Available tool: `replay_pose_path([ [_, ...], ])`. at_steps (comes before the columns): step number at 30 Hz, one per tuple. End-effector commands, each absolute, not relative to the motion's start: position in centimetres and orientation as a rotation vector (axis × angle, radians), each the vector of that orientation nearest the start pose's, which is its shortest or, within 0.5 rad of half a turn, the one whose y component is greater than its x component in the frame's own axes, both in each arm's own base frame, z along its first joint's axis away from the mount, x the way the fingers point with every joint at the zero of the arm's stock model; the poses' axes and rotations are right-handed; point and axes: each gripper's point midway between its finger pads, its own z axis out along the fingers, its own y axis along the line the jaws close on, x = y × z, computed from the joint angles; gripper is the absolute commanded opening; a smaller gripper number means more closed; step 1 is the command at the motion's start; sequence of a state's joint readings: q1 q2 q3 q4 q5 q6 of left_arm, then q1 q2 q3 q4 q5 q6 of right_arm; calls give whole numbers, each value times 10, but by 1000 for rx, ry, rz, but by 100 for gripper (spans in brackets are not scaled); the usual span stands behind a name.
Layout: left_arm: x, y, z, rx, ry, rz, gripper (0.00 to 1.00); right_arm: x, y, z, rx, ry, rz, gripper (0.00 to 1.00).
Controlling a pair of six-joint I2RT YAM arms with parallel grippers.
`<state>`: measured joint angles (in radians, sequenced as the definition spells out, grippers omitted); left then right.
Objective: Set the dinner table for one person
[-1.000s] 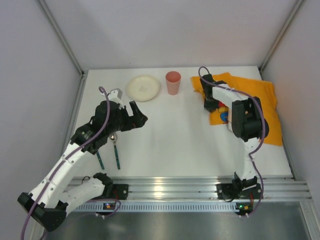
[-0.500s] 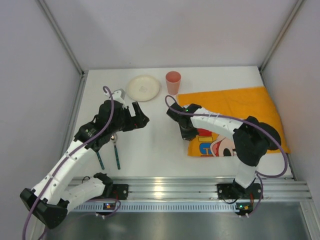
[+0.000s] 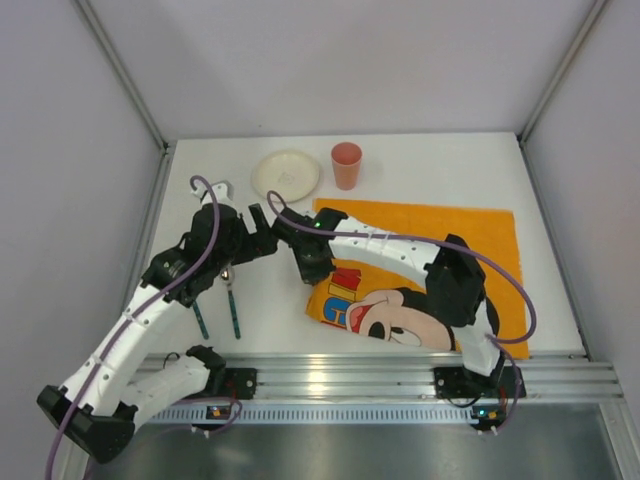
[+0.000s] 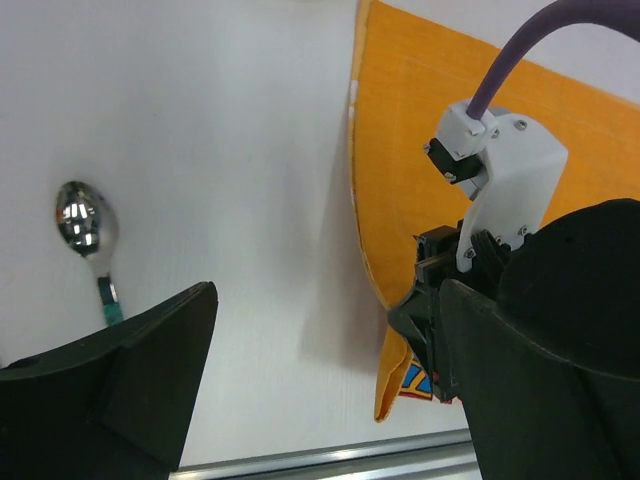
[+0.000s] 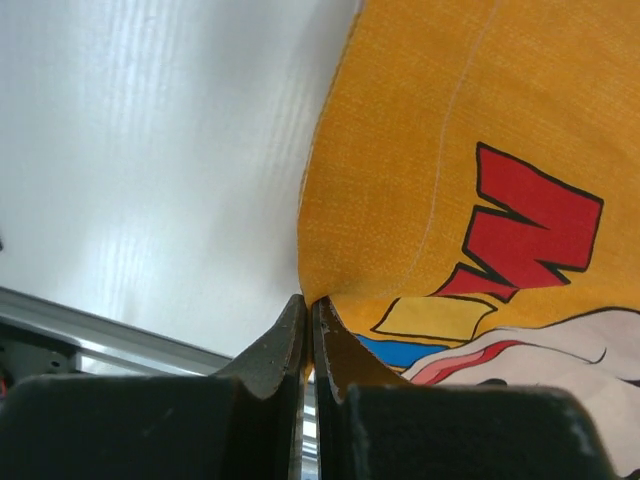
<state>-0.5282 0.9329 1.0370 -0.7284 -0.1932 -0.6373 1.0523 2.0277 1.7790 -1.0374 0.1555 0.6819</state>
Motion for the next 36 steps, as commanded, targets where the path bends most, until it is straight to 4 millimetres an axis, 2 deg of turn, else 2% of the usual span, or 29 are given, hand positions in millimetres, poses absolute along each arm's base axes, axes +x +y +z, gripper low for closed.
replay_pose_path([
  [1,236,-127,265,-256,2136,-476,98,203,414,104,-594,2777,314,0],
  [4,226,-112,266,-297,2126,-432,98,189,426,112,-690,2771,407,0],
  [5,225,-106,265,-311,2122,-405,98,186,428,113,-716,2757,427,3],
  [6,223,-103,265,-323,2118,-395,99,172,433,117,-789,2754,482,25],
  [7,220,-100,265,-336,2112,-396,99,168,432,129,-812,2724,510,40],
  [8,219,-98,263,-342,2112,-390,98,163,427,130,-832,2718,503,56],
  [9,218,-96,263,-352,2106,-385,98,162,422,135,-842,2692,483,80],
  [10,218,-95,262,-364,2103,-384,98,161,416,140,-834,2685,482,85],
  [13,221,-92,262,-383,2091,-369,99,176,378,158,-737,2642,418,91],
  [14,222,-92,264,-385,2087,-368,99,177,359,164,-701,2641,408,91],
  [15,223,-92,265,-389,2081,-369,99,192,341,165,-630,2646,385,91],
  [16,223,-90,267,-396,2072,-360,98,198,327,176,-587,2625,393,91],
  [17,223,-88,271,-401,2059,-358,98,201,308,164,-557,2656,349,91],
  [19,222,-78,279,-441,2013,-336,99,223,273,165,-438,2661,312,91],
  [20,220,-72,282,-464,1989,-327,98,226,257,154,-404,2688,273,91],
  [21,220,-68,284,-482,1971,-319,98,242,235,149,-325,2699,235,91],
  [22,218,-65,286,-500,1947,-321,98,250,227,145,-286,2694,228,91],
  [23,219,-61,284,-512,1939,-300,98,254,214,133,-255,2720,194,90],
  [24,220,-61,284,-512,1930,-306,98,269,195,127,-180,2726,154,84],
  [25,221,-63,281,-509,1939,-305,98,276,185,121,-142,2738,132,78],
  [26,221,-66,279,-502,1954,-312,98,285,180,108,-119,2757,109,71],
  [27,222,-68,277,-498,1968,-316,99,296,166,102,-56,2769,90,52],
  [28,223,-71,274,-493,1987,-314,99,301,162,86,-41,2807,64,43],
  [29,224,-73,274,-489,1995,-320,99,312,163,84,-33,2800,73,36],
  [30,223,-73,273,-491,2001,-319,98,319,160,79,-42,2813,61,23],
  [31,222,-73,272,-490,2007,-314,99,324,161,63,-52,2852,33,18],
  [33,221,-71,275,-494,1998,-311,99,341,170,62,-80,2842,42,4],
  [34,219,-68,277,-499,1992,-309,99,349,175,52,-87,2859,38,0],
  [36,218,-65,278,-510,1984,-301,99,352,184,43,-89,2883,61,0],
])
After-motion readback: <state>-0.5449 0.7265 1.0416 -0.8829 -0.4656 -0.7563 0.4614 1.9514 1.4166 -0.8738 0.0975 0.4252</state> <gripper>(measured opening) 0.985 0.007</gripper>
